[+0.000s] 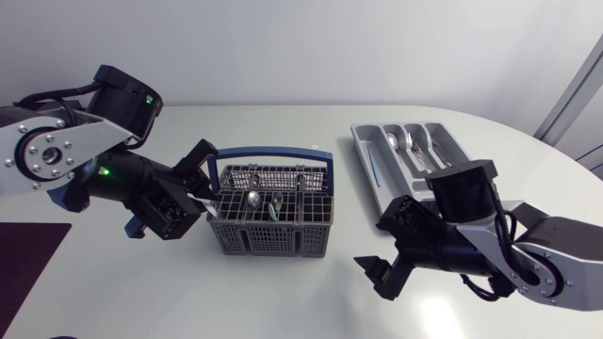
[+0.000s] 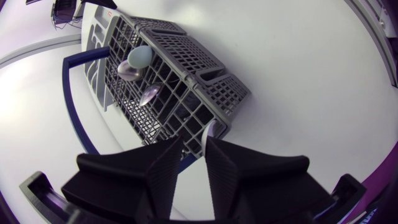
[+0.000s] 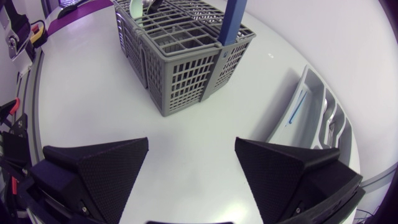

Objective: Unload the cutlery basket into the drawer organizer.

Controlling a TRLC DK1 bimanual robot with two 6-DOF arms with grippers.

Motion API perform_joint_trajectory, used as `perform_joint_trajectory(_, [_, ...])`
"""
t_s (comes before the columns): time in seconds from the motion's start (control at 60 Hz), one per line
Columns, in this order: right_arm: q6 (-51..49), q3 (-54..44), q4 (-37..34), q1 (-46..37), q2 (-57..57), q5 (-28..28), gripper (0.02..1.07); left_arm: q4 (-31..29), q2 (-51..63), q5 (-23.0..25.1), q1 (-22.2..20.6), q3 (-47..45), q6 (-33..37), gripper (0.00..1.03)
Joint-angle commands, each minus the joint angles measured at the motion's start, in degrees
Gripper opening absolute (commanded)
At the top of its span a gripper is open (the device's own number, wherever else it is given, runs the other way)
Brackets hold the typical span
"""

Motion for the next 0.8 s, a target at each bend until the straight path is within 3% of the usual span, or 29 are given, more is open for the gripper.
perform_joint_trajectory(0.0, [-1.4,0.3,0.4,-0.8,0.7,-0.5,1.02,0.0,1.2,-0.5,0.1,1.8,2.4,0.13])
perform_joint_trajectory(0.317, [-1.6,-0.3,1.5,-1.1,1.1,-0.8,1.02,-0.7,1.4,-0.6,0.0,2.2,2.5,0.11])
perform_joint_trajectory(0.783, [-1.5,-0.8,1.6,-1.0,0.6,-0.8,1.02,-6.3,-2.3,-0.4,-0.1,4.5,2.5,0.09])
